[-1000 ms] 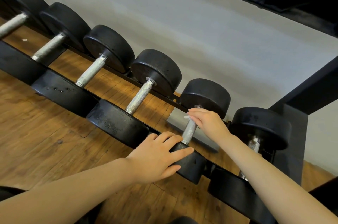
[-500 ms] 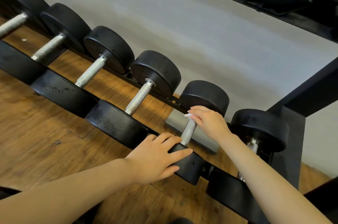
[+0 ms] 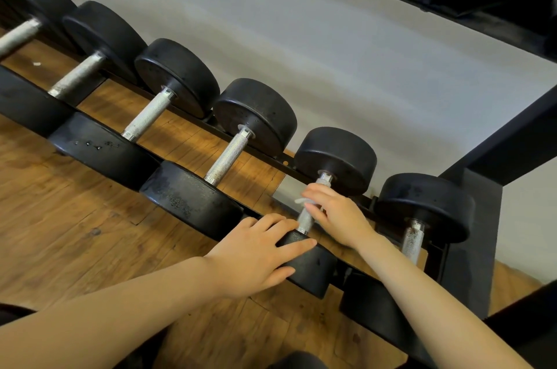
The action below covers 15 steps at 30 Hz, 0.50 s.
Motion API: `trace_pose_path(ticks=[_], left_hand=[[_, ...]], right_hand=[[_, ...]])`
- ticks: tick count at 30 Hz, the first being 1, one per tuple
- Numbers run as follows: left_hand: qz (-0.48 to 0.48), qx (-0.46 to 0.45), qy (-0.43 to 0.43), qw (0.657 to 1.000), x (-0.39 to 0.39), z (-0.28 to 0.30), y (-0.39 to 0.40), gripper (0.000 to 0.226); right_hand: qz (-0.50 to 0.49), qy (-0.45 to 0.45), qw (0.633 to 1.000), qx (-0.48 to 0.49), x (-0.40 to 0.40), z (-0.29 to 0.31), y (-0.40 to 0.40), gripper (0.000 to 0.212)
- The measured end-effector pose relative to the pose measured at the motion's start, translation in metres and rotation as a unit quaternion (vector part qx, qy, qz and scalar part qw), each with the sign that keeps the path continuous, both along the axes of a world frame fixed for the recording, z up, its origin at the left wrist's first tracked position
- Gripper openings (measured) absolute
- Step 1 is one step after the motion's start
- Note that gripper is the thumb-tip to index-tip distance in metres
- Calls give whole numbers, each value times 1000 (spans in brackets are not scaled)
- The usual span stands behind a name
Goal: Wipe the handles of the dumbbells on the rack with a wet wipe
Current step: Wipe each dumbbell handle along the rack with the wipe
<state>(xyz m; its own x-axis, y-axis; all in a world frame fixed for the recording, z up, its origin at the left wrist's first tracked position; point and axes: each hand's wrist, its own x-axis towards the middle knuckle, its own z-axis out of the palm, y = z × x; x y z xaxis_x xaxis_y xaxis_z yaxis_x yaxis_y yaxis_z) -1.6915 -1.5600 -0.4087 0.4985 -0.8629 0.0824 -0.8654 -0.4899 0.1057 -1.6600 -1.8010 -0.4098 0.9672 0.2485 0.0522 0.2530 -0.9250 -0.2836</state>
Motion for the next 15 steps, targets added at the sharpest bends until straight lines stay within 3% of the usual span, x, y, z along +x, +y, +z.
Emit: trace_pose_path(ticks=[6,10,15], left_hand=[[11,-21,-10,1000,1,-7,0,57],[10,-29,-23,999,3,-9,1,56],[7,-35,-42,998,3,-12,1,55]], right_hand=[[-26,-62,998,-8,4,-4,-7,35],[-3,-21,1000,6,-7,-7,-6,40],[-40,-96,995,6,-8,-7,-7,38]])
